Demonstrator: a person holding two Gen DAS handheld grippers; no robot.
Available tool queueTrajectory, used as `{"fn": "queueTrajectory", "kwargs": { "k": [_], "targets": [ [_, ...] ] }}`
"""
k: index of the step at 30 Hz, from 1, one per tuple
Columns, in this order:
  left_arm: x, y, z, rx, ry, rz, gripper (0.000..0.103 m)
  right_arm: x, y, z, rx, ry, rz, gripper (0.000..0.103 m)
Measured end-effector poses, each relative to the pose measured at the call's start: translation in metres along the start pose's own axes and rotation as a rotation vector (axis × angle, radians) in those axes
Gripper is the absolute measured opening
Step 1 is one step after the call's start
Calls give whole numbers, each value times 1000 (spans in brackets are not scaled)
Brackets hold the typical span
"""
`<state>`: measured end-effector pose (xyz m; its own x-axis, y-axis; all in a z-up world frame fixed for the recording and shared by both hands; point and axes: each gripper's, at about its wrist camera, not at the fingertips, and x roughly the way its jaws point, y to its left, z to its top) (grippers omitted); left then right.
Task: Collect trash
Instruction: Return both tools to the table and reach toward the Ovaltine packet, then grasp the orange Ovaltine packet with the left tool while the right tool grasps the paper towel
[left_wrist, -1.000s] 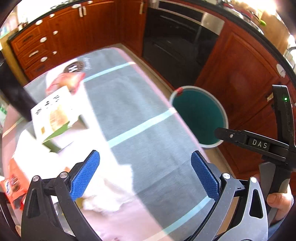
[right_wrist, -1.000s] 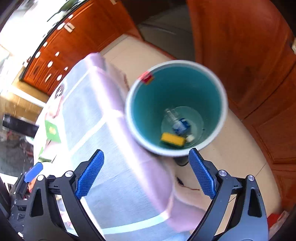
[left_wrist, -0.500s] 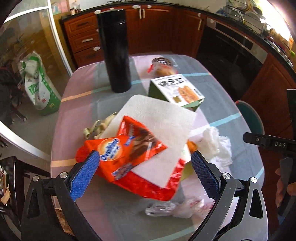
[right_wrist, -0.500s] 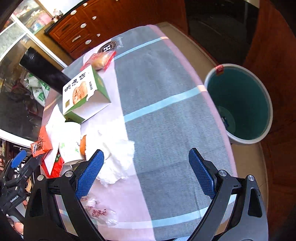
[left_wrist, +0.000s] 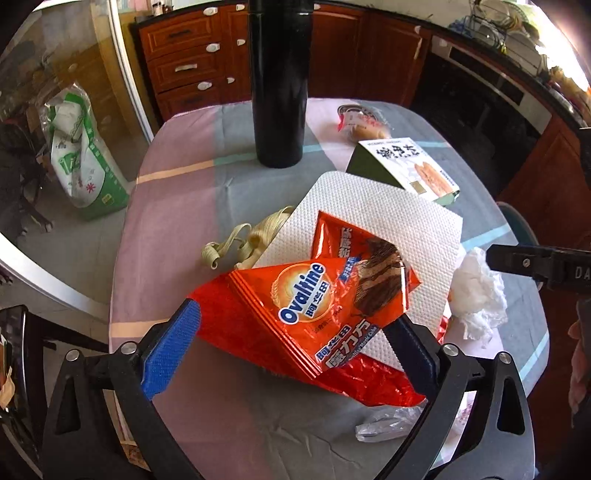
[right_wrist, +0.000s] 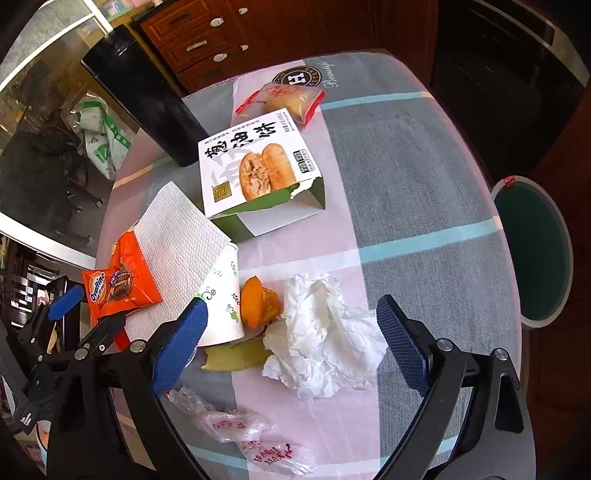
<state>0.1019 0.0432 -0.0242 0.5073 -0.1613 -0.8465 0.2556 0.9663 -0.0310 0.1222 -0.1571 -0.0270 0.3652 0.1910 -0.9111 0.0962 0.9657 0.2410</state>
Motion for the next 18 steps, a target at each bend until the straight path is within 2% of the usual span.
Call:
{"fn": "queueTrajectory", "kwargs": {
  "k": [1,3,4,11,16,18],
  "targets": [
    [0,-3,1,8,-2,-5,61,1,3,1,-5,-1,0,89],
    [3,-6,1,17,11,-4,41,3,9,4,-14,-5,-2,89],
    [5,-6,0,22,12,1,35,4,11,6,-18,-4,-3,89],
    [8,3,-7,-4,30,-43,35,19,37,16,-64,-1,21,89],
    [3,25,-10,-88,34,-121,35,29,58,20,-115,-19,39,89],
    [2,30,-12,-100,37,-116,35,31,66,20,-138,-28,51,89]
  ]
}}
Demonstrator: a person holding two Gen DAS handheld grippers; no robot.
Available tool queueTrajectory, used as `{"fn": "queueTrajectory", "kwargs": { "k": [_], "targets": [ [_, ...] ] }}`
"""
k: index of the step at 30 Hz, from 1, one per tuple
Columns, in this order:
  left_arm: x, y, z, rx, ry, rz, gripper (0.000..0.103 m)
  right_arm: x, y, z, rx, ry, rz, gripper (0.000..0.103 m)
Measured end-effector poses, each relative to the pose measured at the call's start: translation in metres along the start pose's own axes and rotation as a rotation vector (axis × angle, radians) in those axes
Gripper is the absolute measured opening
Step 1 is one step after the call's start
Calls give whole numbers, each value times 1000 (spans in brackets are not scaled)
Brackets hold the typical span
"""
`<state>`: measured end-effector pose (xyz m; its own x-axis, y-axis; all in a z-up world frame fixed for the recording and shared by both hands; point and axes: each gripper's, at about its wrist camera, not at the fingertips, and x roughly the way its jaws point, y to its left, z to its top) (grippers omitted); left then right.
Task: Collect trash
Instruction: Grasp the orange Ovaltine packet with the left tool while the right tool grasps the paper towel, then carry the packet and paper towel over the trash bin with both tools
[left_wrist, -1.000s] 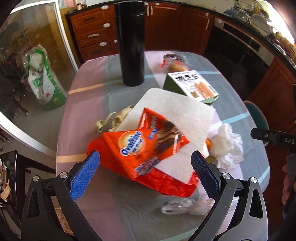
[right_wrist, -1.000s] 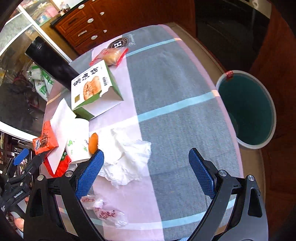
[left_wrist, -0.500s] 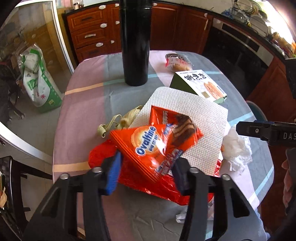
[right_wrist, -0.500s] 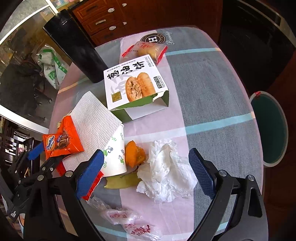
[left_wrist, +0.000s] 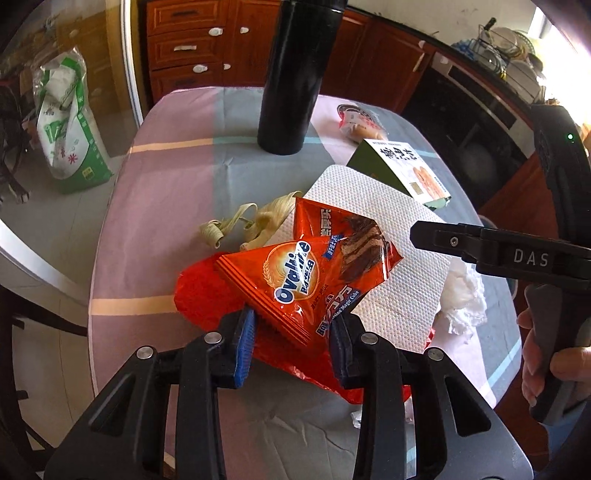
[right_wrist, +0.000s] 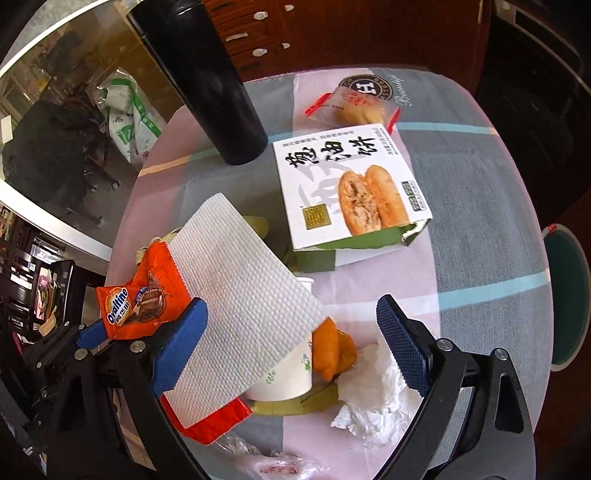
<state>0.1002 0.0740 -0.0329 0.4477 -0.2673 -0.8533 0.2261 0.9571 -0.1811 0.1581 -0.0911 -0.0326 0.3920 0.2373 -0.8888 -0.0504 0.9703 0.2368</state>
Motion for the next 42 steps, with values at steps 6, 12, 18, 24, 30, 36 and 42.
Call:
{"fn": "queueTrajectory", "kwargs": {
  "k": [6,12,18,24,30,36,42],
  "targets": [
    [-2,-2,-9,11,16,14,35,2,24,-1,-70,-21,16,71],
    [-5,-2,-11,0,15,32,35,-2,36,-8,-133,-17,42,14],
    [-21,0,-9,-53,-39,64,35,-31,24,-11,-132,-96,24,5],
    [-36,-14,-2,-35,-75,54,35,-62,-10,-7,-66,-160,-1,5],
    [-40,-46,6,25,-88,33,35,-83,-42,-10,-6,-202,-6,5],
    [-38,-80,13,83,-90,17,35,-100,-75,-12,45,-242,-11,4],
    [-31,-119,22,149,-85,-4,35,-118,-111,-13,95,-286,-21,4]
  ]
}}
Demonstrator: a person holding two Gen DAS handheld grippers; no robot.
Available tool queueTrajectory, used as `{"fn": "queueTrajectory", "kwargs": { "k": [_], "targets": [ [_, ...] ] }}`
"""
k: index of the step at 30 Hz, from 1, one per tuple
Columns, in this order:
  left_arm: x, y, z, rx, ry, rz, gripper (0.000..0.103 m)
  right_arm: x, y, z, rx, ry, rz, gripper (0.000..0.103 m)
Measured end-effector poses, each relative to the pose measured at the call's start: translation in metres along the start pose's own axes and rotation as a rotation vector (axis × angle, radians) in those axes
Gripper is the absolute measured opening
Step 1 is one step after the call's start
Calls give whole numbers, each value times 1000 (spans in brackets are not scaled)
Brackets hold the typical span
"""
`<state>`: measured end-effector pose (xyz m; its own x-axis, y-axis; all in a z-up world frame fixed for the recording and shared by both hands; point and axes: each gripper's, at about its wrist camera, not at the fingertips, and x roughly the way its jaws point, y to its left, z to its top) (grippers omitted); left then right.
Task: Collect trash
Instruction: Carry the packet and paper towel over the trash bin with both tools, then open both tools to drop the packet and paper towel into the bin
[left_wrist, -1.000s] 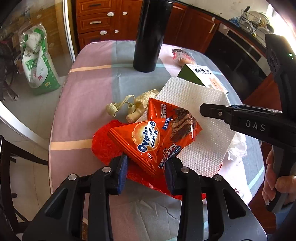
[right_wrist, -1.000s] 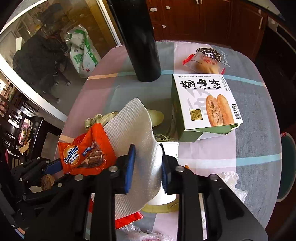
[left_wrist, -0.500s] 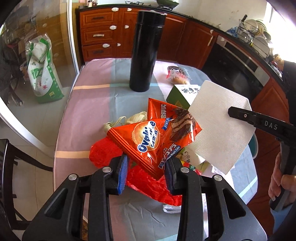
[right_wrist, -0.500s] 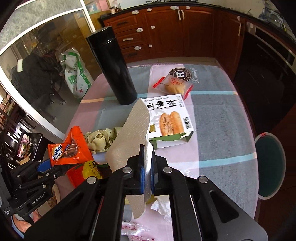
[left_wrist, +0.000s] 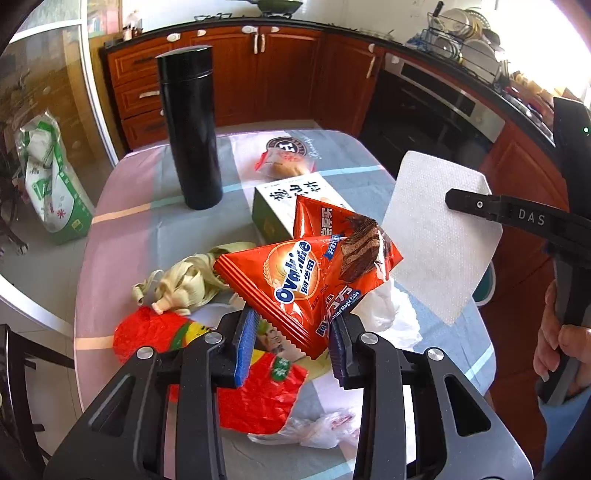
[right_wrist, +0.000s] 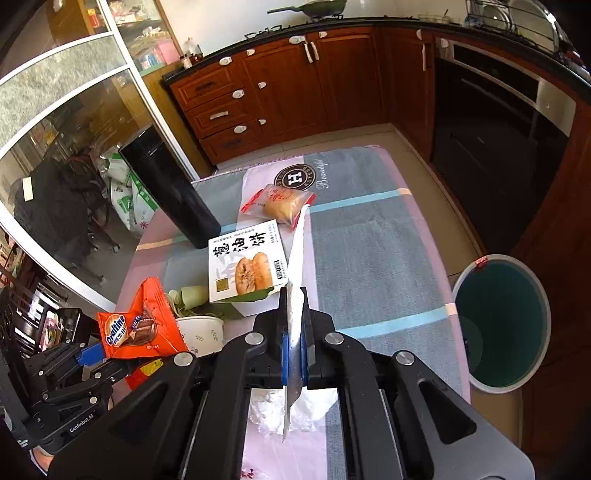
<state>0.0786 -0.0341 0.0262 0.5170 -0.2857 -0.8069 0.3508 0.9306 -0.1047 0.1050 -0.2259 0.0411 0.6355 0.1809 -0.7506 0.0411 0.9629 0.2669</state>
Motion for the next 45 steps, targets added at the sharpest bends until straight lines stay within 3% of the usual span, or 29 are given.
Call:
{"fn": "queueTrajectory", "kwargs": {
  "k": [9,21,33,36,37,38,40,45],
  "targets": [
    [20,-68,23,109,16,-55,35,-19,-54,6,67,-45,-31,4],
    [59,-180,49,286,57,-125,35,-50,-170,7,222,-107,-127,4],
    [129,-266,55,389,169,-167,35,-16,-272,-15,352,12,-190,5],
    [146,-279,55,405,195,-165,35,0,-289,-21,383,55,-184,11],
    [152,-282,55,409,203,-165,35,5,-295,-23,396,69,-178,24],
    [156,-285,55,412,211,-165,36,8,-299,-25,409,77,-173,49],
    [166,-289,56,418,225,-162,36,13,-305,-28,420,70,-181,65],
    [187,-302,55,443,260,-165,36,19,-317,-30,455,78,-182,77]
  ]
}}
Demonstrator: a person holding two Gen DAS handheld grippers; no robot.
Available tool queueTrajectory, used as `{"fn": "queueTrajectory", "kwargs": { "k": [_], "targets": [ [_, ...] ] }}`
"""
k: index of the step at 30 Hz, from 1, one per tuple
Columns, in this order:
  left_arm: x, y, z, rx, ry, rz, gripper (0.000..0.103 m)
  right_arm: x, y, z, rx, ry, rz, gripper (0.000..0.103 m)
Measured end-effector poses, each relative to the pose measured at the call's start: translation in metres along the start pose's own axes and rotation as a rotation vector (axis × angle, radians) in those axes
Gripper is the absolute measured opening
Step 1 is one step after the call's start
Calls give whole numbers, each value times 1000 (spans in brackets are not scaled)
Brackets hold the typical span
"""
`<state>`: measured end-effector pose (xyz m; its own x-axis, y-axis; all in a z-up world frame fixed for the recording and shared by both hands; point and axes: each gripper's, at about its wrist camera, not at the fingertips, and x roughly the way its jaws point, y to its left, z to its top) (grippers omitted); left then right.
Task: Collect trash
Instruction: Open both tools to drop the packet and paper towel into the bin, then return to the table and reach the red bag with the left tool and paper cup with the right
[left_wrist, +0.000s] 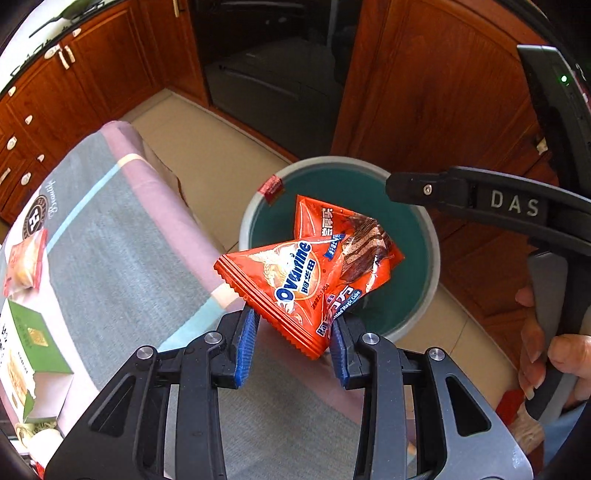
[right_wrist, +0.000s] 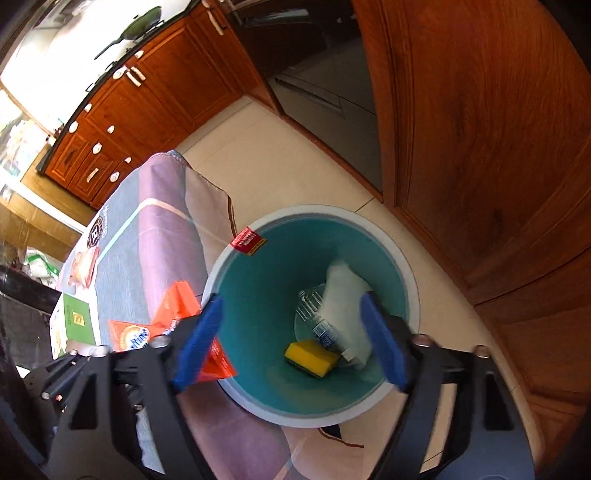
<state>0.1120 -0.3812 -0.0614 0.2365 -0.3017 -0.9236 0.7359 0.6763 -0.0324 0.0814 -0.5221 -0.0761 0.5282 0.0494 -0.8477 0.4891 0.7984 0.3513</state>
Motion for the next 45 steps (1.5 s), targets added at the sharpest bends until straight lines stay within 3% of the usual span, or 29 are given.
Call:
{"fn": "queueTrajectory", "kwargs": {
  "k": [6,8,11,13,30,45],
  "targets": [
    [23,-9,12,21,32,-17,38,1,-11,2,31,24,-12,84],
    [27,-8,15,22,36,-16,65,1,-16,2,50,28,-16,86],
    [26,-12,18,32,26,15,88,1,-20,2,72,40,-21,88],
    [23,-13,20,39,16,36,95,3,-21,2,76,47,-20,88],
    [-21,8,-3,-55,-25,28,97,-3,2,-14,43,86,-34,90],
    [-77,52,-75,-140,-77,75,98,-26,66,-60,-28,86,-1,90]
  ]
}}
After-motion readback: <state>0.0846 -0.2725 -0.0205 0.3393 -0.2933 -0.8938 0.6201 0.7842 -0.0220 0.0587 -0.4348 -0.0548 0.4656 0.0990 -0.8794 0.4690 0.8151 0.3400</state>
